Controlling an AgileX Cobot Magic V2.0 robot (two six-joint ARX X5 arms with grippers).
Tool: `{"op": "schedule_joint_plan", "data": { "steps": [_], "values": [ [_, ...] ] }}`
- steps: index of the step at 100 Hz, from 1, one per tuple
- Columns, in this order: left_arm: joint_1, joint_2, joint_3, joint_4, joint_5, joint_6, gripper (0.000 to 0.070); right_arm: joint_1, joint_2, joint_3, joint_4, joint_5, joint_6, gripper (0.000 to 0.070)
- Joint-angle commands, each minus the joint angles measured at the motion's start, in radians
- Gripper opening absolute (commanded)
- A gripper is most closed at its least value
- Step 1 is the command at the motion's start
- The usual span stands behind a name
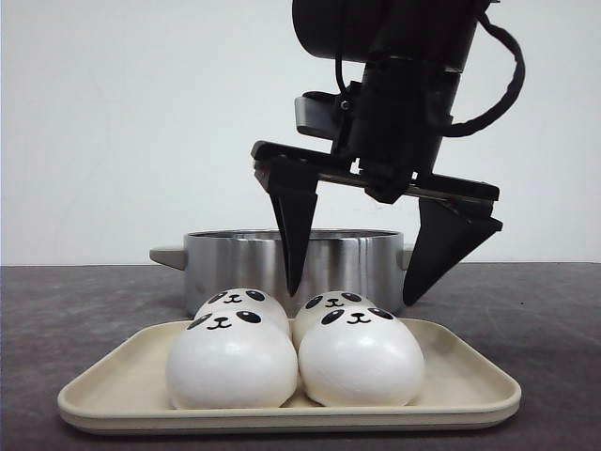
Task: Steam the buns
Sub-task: 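Move the right gripper down over the back panda bun nearest it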
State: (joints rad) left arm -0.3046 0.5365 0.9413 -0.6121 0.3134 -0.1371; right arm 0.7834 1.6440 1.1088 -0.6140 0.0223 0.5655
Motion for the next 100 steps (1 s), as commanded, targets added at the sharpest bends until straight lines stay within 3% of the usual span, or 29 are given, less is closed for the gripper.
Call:
{"op": "schedule_joint_plan", "data": {
  "steps": [1,22,37,79,85,95,100],
  "values": [
    [-0.005,0.006,0.013,0.002,-0.002,0.016,0.0596,-0.002,0.016,0.018,0.016,0.004,0.011,0.0601],
    [-0.005,0.006,0.013,0.003,-0.003,0.016,0.0596,-0.015,0.031,0.018,0.008,0.001,0.011,0.0596],
    [-0.005,0.010,0.013,0.003,-0.019,0.016,0.0593,-0.013,0.049,0.018,0.012,-0.016,0.011,0.0544],
    [-0.005,0.019,0.013,-0.002,-0.023,0.016,0.0593,-0.014,0.082,0.018,0.037,-0.026,0.027,0.0534],
    [-0.005,0.019,0.013,-0.002,-0.023,0.016,0.0593,-0.014,0.082,0.018,0.040,-0.025,0.031,0.0511],
    [-0.005,0.019,0.013,-0.002,-0.023,0.016,0.0593,-0.013,0.091,0.018,0.045,-0.026,0.032,0.0405],
    [-0.005,0.019,0.013,-0.002,-0.023,0.016,0.0593,-0.013,0.096,0.018,0.039,-0.025,0.039,0.0399]
  ]
}}
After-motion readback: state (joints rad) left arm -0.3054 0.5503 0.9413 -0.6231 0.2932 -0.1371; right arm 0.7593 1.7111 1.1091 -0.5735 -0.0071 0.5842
